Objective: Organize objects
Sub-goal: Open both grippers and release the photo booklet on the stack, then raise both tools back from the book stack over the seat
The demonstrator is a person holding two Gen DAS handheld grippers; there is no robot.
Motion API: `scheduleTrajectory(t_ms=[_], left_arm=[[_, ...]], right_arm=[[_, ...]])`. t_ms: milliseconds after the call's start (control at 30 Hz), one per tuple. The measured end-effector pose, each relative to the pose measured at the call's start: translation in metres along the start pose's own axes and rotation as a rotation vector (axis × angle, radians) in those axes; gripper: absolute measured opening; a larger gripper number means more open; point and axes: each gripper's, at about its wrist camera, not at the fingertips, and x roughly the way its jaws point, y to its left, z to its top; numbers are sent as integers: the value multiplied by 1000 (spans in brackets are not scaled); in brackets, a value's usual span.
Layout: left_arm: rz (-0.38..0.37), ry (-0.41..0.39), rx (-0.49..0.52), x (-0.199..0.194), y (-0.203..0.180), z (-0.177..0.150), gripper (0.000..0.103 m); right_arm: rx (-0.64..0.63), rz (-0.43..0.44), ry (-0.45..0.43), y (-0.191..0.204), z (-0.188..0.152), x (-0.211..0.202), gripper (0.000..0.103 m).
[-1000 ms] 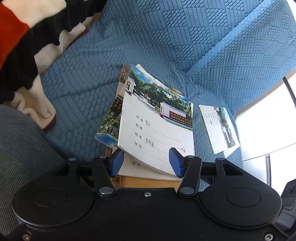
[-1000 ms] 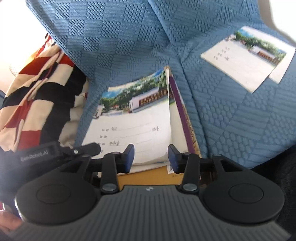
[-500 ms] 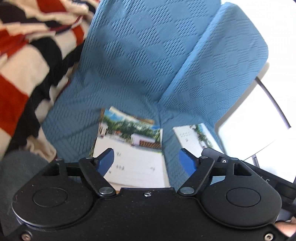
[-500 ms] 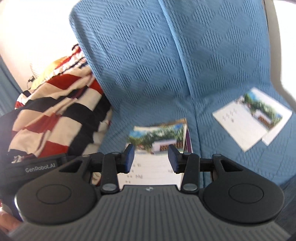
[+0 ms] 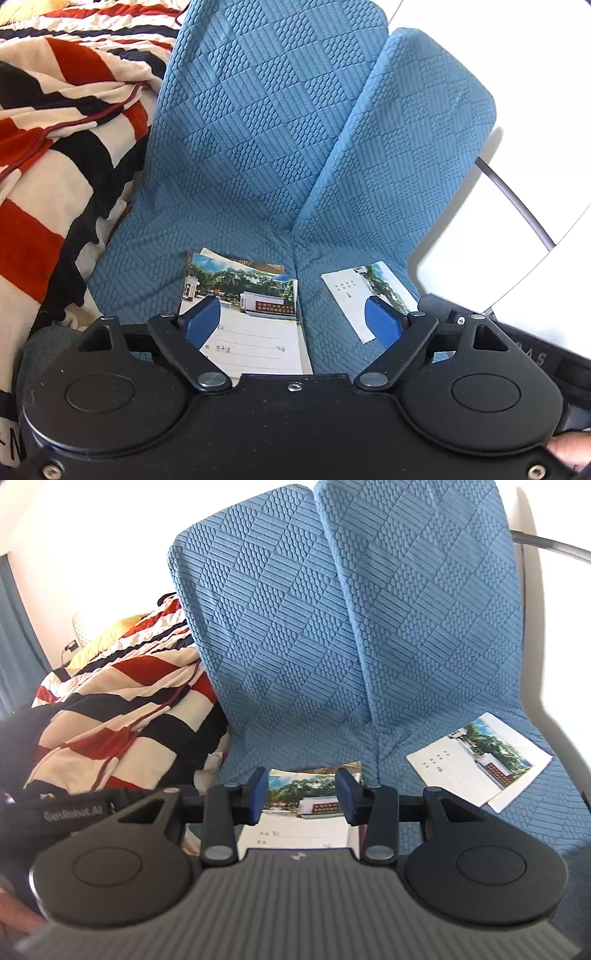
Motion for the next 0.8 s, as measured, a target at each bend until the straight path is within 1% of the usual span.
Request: scheduleTrajectory(t_ms=[200,233,433,500,567,633,767,800], left_arm=[[-11,-2,9,-6,-10,-1,88],[-14,-6,17,-8,-12,-1,89],[1,-6,39,-4,-24,-3,90],[7,-2,40,-1,-27,-4,92],[3,1,36,2,-30,-4,97],[0,-14,37,2,-32,-5,100],[-12,-15,37,4,-39,-5,102],[-13,-14,39,5,-41,-5,102]], right_arm=[[-4,-29,17,-11,-10,-7,44],[-6,-36,18,-13,-11,-8,44],[-4,-63,14,-24,-16,-15,44],[-9,-68,11,-27,-16,-16,43],[-7,-72,18,-32,-13,-15,43],[-7,-78,18,-36,-11,-15,43],[-18,-83,19,-42,-6,-16,43],[-18,-87,21,-43,-5,-16,51]])
